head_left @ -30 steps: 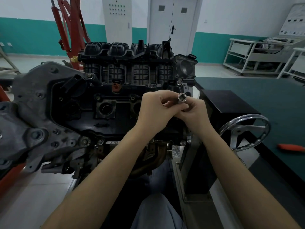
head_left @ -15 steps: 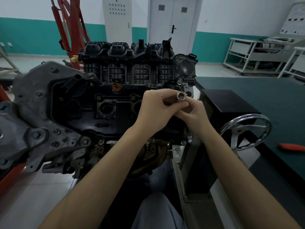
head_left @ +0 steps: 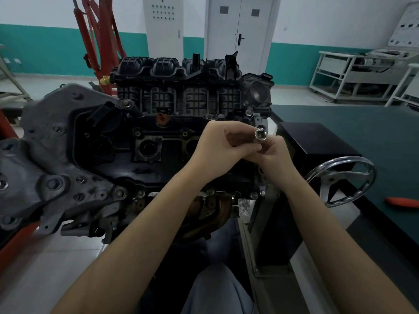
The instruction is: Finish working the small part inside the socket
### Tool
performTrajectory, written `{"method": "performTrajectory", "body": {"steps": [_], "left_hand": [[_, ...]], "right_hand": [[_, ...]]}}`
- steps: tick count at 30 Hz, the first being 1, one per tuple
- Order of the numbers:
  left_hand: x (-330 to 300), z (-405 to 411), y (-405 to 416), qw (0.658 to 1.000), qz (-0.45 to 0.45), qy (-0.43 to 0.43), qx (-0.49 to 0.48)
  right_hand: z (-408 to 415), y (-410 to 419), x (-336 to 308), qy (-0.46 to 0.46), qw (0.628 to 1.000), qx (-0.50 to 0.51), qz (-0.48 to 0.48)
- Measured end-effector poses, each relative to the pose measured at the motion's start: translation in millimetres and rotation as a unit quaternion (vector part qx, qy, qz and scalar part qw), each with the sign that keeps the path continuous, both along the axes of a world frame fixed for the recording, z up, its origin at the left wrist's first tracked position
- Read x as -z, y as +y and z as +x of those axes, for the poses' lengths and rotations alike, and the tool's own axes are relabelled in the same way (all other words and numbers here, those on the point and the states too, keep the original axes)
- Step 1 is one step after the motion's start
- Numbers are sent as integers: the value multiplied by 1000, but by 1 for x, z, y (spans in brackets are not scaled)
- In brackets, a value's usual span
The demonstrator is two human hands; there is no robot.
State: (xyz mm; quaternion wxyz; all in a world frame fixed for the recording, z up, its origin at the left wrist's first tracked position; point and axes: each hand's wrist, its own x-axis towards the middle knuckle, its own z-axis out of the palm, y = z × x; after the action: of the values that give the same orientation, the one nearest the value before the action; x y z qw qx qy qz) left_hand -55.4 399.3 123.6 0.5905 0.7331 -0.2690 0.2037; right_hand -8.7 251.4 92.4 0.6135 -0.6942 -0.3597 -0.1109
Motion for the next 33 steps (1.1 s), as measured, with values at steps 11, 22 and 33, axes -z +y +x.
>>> {"method": "performTrajectory", "body": {"steps": [11, 22, 33], "left_hand": [[11, 0, -6, 999, -37, -1, -18], [9, 0, -5, 999, -7, -17, -35], [5, 0, -5, 999, -7, -18, -28]], "right_hand": [[0, -2, 0, -6, 1000, 10, -12], [1, -2, 3, -18, 1000, 15, -18], [2, 1, 4, -24, 999, 30, -2]]}}
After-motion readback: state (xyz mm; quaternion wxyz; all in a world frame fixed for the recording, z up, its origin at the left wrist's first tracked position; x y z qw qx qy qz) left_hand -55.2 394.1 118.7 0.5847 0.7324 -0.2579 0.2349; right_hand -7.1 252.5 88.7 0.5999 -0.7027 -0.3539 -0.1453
